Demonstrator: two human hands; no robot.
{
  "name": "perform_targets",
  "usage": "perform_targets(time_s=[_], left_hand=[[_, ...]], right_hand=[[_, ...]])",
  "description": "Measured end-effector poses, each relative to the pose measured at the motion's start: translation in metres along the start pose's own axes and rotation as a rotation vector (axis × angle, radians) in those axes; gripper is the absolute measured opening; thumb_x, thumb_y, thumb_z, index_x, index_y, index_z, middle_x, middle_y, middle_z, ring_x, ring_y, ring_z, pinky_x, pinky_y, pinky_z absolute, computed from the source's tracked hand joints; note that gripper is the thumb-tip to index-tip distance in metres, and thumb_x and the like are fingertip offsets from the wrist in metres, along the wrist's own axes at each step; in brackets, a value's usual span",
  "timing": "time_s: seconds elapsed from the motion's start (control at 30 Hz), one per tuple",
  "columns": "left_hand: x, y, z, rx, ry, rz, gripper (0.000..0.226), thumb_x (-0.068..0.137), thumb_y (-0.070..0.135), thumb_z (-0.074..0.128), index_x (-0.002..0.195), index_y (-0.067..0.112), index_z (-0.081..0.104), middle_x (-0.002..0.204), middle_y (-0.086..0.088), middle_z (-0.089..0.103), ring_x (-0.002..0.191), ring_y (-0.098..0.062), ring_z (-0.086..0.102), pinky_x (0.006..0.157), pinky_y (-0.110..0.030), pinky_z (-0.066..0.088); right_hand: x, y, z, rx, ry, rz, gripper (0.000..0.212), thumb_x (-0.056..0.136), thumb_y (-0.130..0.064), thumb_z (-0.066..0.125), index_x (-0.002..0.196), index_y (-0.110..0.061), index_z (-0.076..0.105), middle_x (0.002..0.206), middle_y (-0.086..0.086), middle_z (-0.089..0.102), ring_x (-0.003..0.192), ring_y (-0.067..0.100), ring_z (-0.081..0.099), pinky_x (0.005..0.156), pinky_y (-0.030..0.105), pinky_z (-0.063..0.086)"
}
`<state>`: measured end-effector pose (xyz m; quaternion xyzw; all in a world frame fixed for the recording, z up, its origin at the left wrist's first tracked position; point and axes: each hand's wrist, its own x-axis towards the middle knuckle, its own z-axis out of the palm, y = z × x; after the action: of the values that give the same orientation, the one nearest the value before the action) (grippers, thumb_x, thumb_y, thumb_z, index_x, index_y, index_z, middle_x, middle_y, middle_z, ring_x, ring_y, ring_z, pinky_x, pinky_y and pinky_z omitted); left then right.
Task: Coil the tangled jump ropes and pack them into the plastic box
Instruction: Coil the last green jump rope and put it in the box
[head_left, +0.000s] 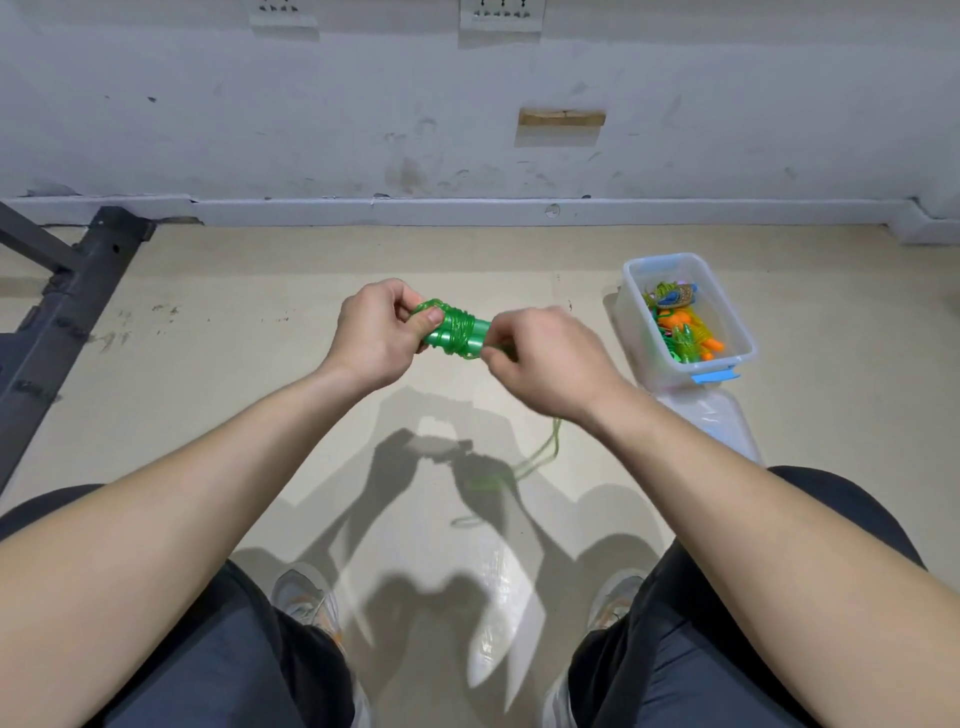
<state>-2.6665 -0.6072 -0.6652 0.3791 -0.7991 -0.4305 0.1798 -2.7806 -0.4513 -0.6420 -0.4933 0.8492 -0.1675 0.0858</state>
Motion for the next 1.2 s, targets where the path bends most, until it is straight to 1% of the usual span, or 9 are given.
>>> perform_targets(time_s=[0.1,0.17,0.27,0.43,0.6,0.8,0.9,1.03,1.2], left_hand=[[-0.001,0.002,-0.001,-0.030,-0.154,0.040,0.018,0.093,0.018,0.072,0.078,0.017,0.061,0.072,-0.008,0.071,0.065,-0.023,0.070,0.070,-0.033,0.054],[-0.002,0.003,-0.003,-0.061,-0.305,0.065,0.015,0.093,0.013,0.071,0.080,0.012,0.063,0.073,-0.011,0.072,0.062,-0.020,0.068,0.070,-0.035,0.057],[-0.006,0.008,-0.005,-0.242,-0.467,0.044,0.016,0.095,0.005,0.065,0.079,0.007,0.060,0.069,-0.005,0.070,0.060,-0.016,0.066,0.063,-0.027,0.057],[-0.008,0.012,-0.006,-0.551,-0.443,-0.062,0.021,0.098,0.002,0.055,0.078,0.007,0.053,0.065,-0.002,0.069,0.053,-0.013,0.063,0.057,-0.019,0.054],[-0.010,0.007,0.002,-0.699,-0.359,-0.167,0.022,0.100,0.008,0.054,0.078,0.009,0.054,0.067,-0.002,0.068,0.056,-0.013,0.064,0.059,-0.019,0.055],[-0.006,0.004,0.006,-0.698,-0.116,-0.228,0.021,0.101,0.012,0.058,0.080,0.008,0.057,0.069,-0.003,0.068,0.058,-0.012,0.066,0.062,-0.018,0.056],[0.002,-0.005,0.004,-0.384,0.042,-0.139,0.016,0.097,0.016,0.066,0.083,0.011,0.059,0.075,-0.006,0.066,0.062,-0.017,0.067,0.069,-0.029,0.058],[-0.001,-0.004,0.004,-0.035,0.064,-0.004,0.017,0.094,0.021,0.070,0.081,0.018,0.059,0.070,0.002,0.066,0.062,-0.014,0.067,0.061,-0.019,0.049],[-0.001,-0.004,0.003,0.024,-0.025,0.012,0.021,0.093,0.022,0.071,0.076,0.022,0.058,0.069,0.000,0.067,0.066,-0.018,0.068,0.066,-0.028,0.051]], right_hand=[[0.005,0.012,-0.015,0.121,0.027,-0.119,0.004,0.086,-0.031,0.070,0.087,-0.027,0.070,0.075,-0.012,0.063,0.072,0.006,0.056,0.065,0.028,0.042],[0.008,0.019,-0.018,0.307,-0.026,-0.153,0.015,0.078,-0.029,0.083,0.082,-0.026,0.069,0.070,-0.015,0.061,0.063,-0.003,0.054,0.061,0.018,0.039],[0.012,0.034,-0.014,0.615,-0.007,-0.064,0.030,0.068,-0.025,0.092,0.075,-0.021,0.064,0.064,-0.009,0.053,0.057,0.004,0.045,0.056,0.021,0.036],[0.014,0.036,0.001,1.216,-0.057,0.181,0.022,0.095,-0.015,0.067,0.074,-0.014,0.059,0.056,-0.006,0.053,0.048,0.007,0.044,0.047,0.019,0.036],[0.007,0.025,0.020,1.454,-0.248,0.434,0.026,0.102,-0.021,0.054,0.076,-0.022,0.057,0.056,-0.007,0.041,0.045,0.008,0.028,0.053,0.024,0.038],[-0.004,0.006,0.042,0.977,-0.192,0.381,0.040,0.106,-0.036,0.043,0.073,-0.018,0.057,0.057,-0.007,0.044,0.045,0.009,0.037,0.050,0.023,0.040],[-0.013,-0.012,0.044,0.494,-0.214,0.152,0.038,0.105,-0.030,0.039,0.077,-0.017,0.061,0.069,-0.006,0.059,0.069,0.016,0.055,0.064,0.030,0.044],[-0.009,-0.022,0.027,0.142,-0.093,0.033,0.032,0.102,-0.036,0.041,0.075,-0.020,0.048,0.081,0.004,0.057,0.078,0.030,0.048,0.067,0.037,0.036],[0.002,0.002,-0.002,-0.029,-0.042,-0.050,0.023,0.096,-0.043,0.053,0.093,-0.025,0.068,0.078,-0.002,0.063,0.082,0.029,0.058,0.064,0.035,0.040]])
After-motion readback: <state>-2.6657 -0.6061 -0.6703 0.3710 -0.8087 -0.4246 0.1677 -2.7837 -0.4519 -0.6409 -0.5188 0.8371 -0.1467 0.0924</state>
